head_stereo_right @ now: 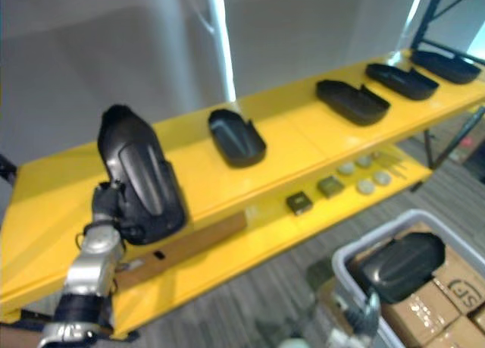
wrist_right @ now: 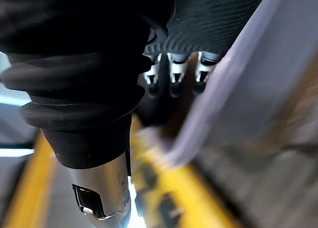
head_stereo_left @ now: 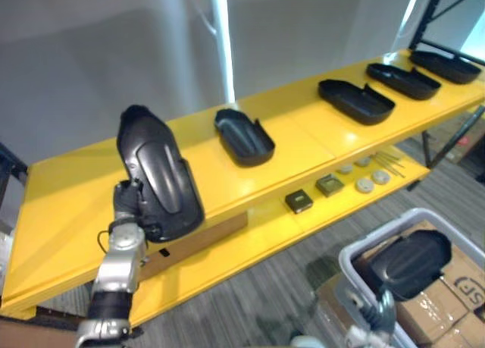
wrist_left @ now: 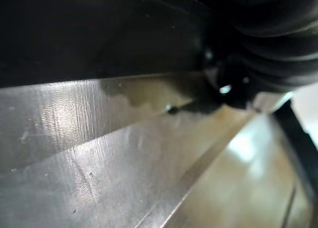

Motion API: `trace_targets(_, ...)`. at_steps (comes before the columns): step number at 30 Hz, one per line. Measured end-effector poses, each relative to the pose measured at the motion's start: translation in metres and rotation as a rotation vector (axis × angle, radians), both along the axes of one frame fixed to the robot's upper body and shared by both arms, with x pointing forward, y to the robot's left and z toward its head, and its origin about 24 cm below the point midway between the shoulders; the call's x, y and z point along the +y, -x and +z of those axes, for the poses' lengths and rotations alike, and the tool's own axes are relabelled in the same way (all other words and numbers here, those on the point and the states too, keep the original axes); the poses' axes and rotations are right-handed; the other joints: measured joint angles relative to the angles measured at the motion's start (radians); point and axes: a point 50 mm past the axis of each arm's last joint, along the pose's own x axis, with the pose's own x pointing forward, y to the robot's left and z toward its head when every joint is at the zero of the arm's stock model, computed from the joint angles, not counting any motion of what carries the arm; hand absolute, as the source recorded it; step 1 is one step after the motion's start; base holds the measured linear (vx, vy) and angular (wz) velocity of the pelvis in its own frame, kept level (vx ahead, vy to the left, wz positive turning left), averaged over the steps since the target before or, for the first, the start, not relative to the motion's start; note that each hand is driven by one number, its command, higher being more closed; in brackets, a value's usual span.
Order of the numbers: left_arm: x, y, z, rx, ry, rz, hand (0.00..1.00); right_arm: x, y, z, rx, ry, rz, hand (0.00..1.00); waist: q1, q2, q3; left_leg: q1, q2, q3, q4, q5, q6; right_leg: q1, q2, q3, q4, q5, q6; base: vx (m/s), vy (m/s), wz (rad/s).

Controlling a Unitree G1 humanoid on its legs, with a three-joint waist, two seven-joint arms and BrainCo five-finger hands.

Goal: Walk over and take plastic housings, then place them on the shelf

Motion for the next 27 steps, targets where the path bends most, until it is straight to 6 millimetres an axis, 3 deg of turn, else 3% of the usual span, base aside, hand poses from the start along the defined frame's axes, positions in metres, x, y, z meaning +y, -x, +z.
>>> trace_targets(4, 0.035, -0.013, 0.021, 0.068, -0.057, 0.075, 1.0, 0.003, 0.027, -0.018, 0.148, -0.054, -0.032, 0.0, -0.023, 0.0, 0.0, 0.008, -0.001, 0.035, -0.004, 0.001, 0.0, -0.016, 0.011, 0.028, -0.001, 0.009, 0.0, -0.03, -0.005, -0.22)
trace_targets(10, 0.052, -0.026, 0.046, 0.11, -0.065, 0.126, 1.0, 0.005, 0.045, -0.026, 0.228, -0.096, -0.085, 0.0, -0.046, 0.012, 0.014, 0.007, -0.008, 0.055, -0.016, 0.005, -0.002, -0.039, 0.013, 0.047, 0.002, 0.013, 0.0, -0.01, -0.003, -0.1)
trace_targets(14, 0.054, -0.029, 0.051, 0.131, -0.05, 0.143, 1.0, 0.005, 0.045, -0.027, 0.23, -0.097, -0.076, 0.0, -0.062, 0.022, 0.025, -0.008, -0.008, 0.059, -0.015, 0.006, -0.003, -0.065, 0.014, 0.053, 0.008, 0.014, 0.0, 0.01, -0.004, -0.02)
trace_targets(19, 0.071, -0.024, 0.056, 0.185, -0.057, 0.193, 1.0, 0.01, 0.049, -0.03, 0.261, -0.116, -0.036, 0.0, -0.071, 0.025, 0.052, -0.008, -0.001, 0.08, -0.013, 0.006, -0.004, -0.077, 0.024, 0.071, 0.011, 0.016, -0.004, 0.02, -0.014, -0.11)
trace_targets(23, 0.081, -0.024, 0.068, 0.174, -0.075, 0.239, 1.0, 0.014, 0.046, -0.031, 0.252, -0.136, -0.009, 0.0, -0.074, 0.013, 0.098, -0.04, -0.002, 0.079, 0.004, 0.003, -0.003, -0.107, 0.02, 0.073, 0.025, 0.017, -0.006, -0.02, -0.003, 0.01)
trace_targets(27, 0.084, -0.022, 0.069, 0.177, -0.084, 0.28, 1.0, 0.01, 0.039, -0.029, 0.231, -0.127, 0.022, 0.0, -0.079, -0.005, 0.148, -0.093, 0.0, 0.072, 0.042, -0.006, 0.002, -0.142, 0.017, 0.074, 0.027, 0.025, -0.005, -0.04, -0.012, 0.04)
